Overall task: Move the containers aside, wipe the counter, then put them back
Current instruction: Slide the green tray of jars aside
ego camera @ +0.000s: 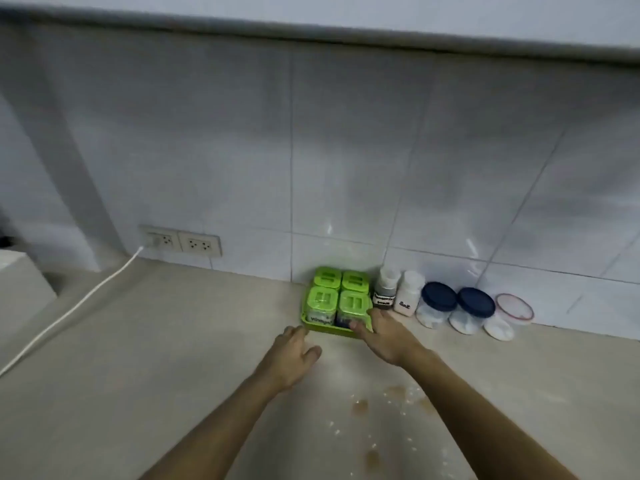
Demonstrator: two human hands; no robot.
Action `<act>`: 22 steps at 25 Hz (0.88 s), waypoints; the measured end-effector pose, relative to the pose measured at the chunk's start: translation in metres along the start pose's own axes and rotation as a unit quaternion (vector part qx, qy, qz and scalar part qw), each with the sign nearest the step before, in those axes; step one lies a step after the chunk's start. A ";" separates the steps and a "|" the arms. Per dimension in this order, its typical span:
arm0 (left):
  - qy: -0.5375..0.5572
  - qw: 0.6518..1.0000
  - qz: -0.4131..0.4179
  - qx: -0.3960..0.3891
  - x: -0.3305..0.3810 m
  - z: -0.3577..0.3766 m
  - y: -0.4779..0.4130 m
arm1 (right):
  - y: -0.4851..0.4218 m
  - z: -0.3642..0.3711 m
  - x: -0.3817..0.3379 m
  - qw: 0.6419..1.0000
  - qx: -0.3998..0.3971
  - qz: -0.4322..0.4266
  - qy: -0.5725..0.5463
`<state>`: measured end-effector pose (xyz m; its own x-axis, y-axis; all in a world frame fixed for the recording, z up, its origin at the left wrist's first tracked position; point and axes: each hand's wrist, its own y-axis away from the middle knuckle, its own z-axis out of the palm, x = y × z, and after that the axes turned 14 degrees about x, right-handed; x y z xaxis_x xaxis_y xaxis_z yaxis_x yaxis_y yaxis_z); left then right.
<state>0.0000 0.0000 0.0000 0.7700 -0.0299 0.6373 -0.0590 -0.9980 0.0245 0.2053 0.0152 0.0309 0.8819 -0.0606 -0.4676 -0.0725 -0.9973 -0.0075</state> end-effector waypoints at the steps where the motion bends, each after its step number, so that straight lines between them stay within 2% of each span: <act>1: 0.036 0.999 -0.029 0.022 -0.005 0.007 -0.010 | -0.010 0.008 0.005 1.000 0.010 0.017 -0.015; 5: 0.132 0.978 -0.138 0.083 -0.025 0.032 -0.067 | -0.063 0.039 0.034 0.991 0.039 0.078 -0.101; 10: 0.263 0.929 -0.242 0.096 -0.027 0.053 -0.120 | -0.106 0.065 0.051 0.961 0.042 0.143 -0.232; 14: 0.290 0.917 -0.248 0.113 -0.026 0.076 -0.134 | -0.122 0.082 0.053 0.950 0.060 0.165 -0.257; 16: 0.287 0.915 -0.250 0.134 -0.028 0.079 -0.141 | -0.128 0.090 0.057 0.939 0.052 0.207 -0.271; 18: 0.295 0.914 -0.249 0.120 -0.032 0.076 -0.147 | -0.127 0.096 0.058 0.906 0.027 0.253 -0.338; 20: 0.319 0.910 -0.250 0.086 -0.039 0.072 -0.153 | -0.125 0.100 0.057 0.870 0.052 0.270 -0.410; 22: 0.339 0.901 -0.263 0.067 -0.050 0.066 -0.152 | -0.122 0.104 0.055 0.860 0.084 0.260 -0.432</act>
<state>0.0127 0.1496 -0.0866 0.1016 0.4453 0.8896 0.3122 -0.8633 0.3965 0.2137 0.1382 -0.0860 0.0403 -0.3714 -0.9276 -0.4829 -0.8200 0.3073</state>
